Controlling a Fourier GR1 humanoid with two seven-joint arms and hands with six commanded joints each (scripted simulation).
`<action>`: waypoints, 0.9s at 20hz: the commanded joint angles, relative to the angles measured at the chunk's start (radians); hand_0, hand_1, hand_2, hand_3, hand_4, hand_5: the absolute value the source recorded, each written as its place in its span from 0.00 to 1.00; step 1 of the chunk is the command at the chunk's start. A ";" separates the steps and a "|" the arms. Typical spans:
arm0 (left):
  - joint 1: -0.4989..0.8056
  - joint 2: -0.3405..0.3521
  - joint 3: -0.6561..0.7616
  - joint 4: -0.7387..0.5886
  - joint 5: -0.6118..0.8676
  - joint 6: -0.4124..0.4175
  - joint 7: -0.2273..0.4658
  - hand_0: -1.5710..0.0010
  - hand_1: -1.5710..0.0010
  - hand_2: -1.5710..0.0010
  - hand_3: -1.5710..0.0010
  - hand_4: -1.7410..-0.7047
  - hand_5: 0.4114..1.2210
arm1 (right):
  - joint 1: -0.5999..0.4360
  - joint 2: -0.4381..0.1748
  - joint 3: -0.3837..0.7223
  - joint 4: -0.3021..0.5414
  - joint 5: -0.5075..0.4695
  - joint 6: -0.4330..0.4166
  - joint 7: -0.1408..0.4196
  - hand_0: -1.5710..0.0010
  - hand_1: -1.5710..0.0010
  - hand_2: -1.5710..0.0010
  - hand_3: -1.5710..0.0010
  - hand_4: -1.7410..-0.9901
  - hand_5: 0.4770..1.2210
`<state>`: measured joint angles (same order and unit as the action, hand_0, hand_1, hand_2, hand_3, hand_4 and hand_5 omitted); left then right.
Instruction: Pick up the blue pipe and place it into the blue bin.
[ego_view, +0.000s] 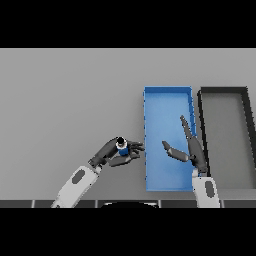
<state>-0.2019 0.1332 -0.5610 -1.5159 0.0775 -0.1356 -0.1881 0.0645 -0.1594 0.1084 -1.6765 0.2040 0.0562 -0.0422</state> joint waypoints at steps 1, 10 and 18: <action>-0.012 0.002 0.006 -0.007 -0.004 -0.001 0.017 0.01 0.01 0.01 0.01 0.26 0.99 | -0.003 0.000 -0.002 0.000 0.002 -0.004 0.000 1.00 1.00 1.00 1.00 0.81 0.11; -0.044 -0.025 0.014 -0.056 -0.013 -0.052 0.121 0.00 0.00 0.00 0.00 0.26 1.00 | 0.009 -0.009 -0.014 0.002 0.004 -0.012 -0.014 1.00 1.00 1.00 1.00 0.82 0.14; -0.009 -0.040 0.025 -0.066 -0.049 -0.079 0.103 0.00 0.00 0.00 0.00 0.26 1.00 | 0.028 0.011 -0.012 -0.033 -0.030 -0.005 -0.048 1.00 0.99 0.99 1.00 0.75 0.12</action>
<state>-0.2105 0.0932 -0.5361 -1.5817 0.0267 -0.2161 -0.0844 0.0917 -0.1477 0.0961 -1.7101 0.1741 0.0510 -0.0918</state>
